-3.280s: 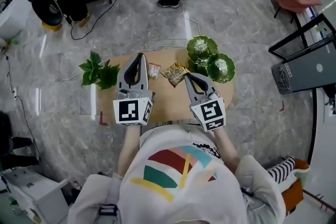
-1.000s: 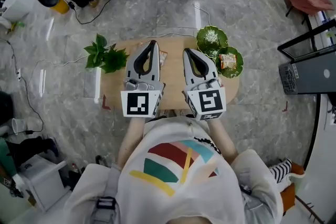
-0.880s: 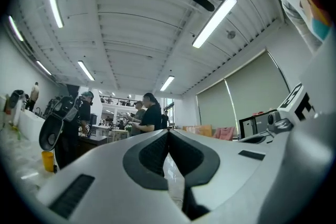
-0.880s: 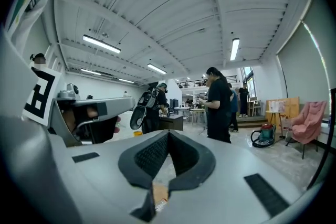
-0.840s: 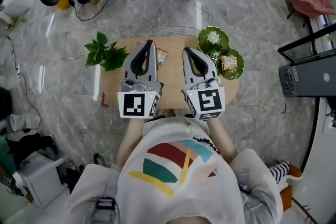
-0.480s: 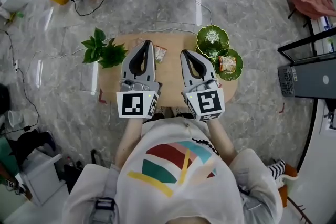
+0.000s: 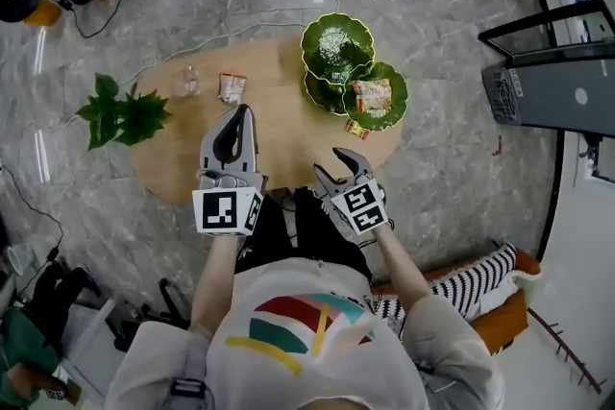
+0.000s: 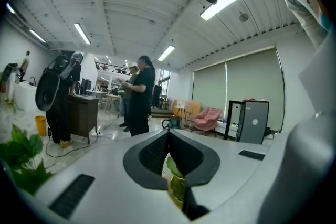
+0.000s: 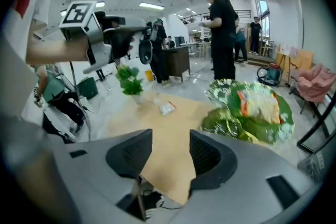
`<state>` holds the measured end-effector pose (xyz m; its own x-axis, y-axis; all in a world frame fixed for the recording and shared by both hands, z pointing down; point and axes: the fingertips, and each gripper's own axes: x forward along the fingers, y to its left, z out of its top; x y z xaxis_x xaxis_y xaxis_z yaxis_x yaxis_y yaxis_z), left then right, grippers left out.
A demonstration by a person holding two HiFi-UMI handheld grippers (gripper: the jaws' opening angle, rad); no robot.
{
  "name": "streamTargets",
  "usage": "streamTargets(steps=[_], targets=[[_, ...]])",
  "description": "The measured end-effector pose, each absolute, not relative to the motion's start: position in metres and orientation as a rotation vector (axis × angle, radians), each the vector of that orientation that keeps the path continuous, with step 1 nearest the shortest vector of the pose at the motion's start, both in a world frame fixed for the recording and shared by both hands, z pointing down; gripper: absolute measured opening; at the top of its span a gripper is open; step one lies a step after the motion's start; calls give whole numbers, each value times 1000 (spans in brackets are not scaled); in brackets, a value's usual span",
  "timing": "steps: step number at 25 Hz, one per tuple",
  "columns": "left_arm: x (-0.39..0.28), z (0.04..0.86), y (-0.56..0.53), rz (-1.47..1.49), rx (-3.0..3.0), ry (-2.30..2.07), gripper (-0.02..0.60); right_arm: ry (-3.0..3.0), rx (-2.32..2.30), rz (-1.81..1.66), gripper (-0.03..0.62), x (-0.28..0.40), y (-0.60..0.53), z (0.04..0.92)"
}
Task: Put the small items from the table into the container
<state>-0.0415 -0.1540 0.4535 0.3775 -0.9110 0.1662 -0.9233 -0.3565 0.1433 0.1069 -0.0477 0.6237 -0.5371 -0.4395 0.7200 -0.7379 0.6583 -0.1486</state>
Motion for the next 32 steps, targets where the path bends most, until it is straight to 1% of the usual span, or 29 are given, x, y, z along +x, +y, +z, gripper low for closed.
streamTargets(steps=[5, 8, 12, 15, 17, 19, 22, 28, 32], targets=[[3, 565, -166, 163, 2462, -1533, 8, -2011, 995, 502, 207, 202, -76, 775], [34, 619, -169, 196, 2503, -1457, 7, -1944, 1014, 492, 207, 240, -94, 836], [59, 662, -175, 177, 2490, -1399, 8, -1929, 1019, 559, 207, 259, -110, 881], [59, 671, -181, 161, 2472, -1410, 8, -1946, 1004, 637, 202, 260, -107, 888], [58, 666, -180, 185, 2486, -1423, 8, -1932, 996, 663, 148, 261, -102, 887], [56, 650, -177, 184, 2494, -1427, 8, -1922, 998, 666, 135, 260, -98, 876], [48, 604, -174, 171, 2501, -1444, 8, -1973, 1017, 643, 135, 241, -98, 822], [26, 472, -145, 113, 2516, -1494, 7, -2210, 1117, 564, 135, 161, -81, 626], [11, 419, -140, 27, 2509, -1574, 8, -2364, 1246, 447, 135, 119, -90, 516]])
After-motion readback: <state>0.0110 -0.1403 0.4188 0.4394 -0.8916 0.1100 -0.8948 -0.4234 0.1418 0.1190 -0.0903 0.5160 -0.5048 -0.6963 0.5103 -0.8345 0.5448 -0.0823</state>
